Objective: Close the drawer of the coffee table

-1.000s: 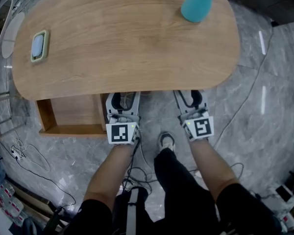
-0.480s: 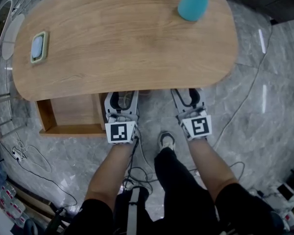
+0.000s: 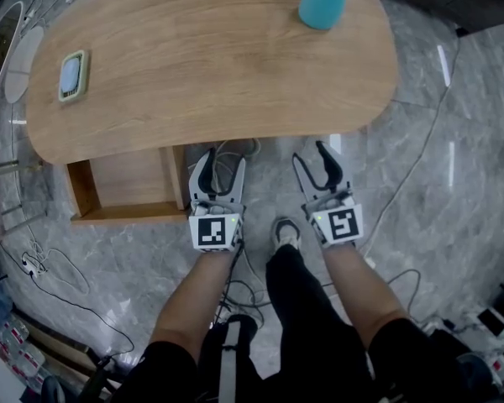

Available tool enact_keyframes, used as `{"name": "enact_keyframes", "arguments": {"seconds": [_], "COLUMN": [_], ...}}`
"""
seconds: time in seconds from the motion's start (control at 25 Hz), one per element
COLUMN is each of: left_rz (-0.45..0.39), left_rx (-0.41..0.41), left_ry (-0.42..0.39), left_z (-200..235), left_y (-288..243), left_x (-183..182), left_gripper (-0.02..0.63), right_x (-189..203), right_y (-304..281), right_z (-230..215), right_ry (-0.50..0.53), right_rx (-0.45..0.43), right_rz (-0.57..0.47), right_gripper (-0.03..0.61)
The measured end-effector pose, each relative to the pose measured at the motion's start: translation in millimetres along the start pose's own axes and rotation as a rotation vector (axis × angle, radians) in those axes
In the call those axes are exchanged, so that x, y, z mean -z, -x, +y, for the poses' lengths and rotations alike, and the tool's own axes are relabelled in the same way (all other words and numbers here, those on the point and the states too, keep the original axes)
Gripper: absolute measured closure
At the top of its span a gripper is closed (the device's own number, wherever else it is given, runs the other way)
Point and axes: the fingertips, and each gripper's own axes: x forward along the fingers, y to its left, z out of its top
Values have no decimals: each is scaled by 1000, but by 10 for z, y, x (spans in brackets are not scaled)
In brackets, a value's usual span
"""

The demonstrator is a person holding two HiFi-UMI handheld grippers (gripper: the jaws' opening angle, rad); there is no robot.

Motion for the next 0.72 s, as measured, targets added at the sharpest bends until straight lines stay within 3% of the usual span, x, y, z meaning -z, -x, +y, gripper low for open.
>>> {"name": "enact_keyframes", "arguments": {"seconds": [0.52, 0.72], "left_rz": [-19, 24], "left_rx": [58, 70], "left_ry": [-31, -46], "left_z": [-373, -436], "left_y": [667, 1119], "left_x": [-624, -717], "left_gripper": [387, 387], "right_x": [-678, -957], "right_y": [738, 1035], "right_z": [478, 757], "right_ry": [-9, -22], "right_rx": [28, 43], "right_rz": [-36, -13], "right_gripper": [377, 377]}}
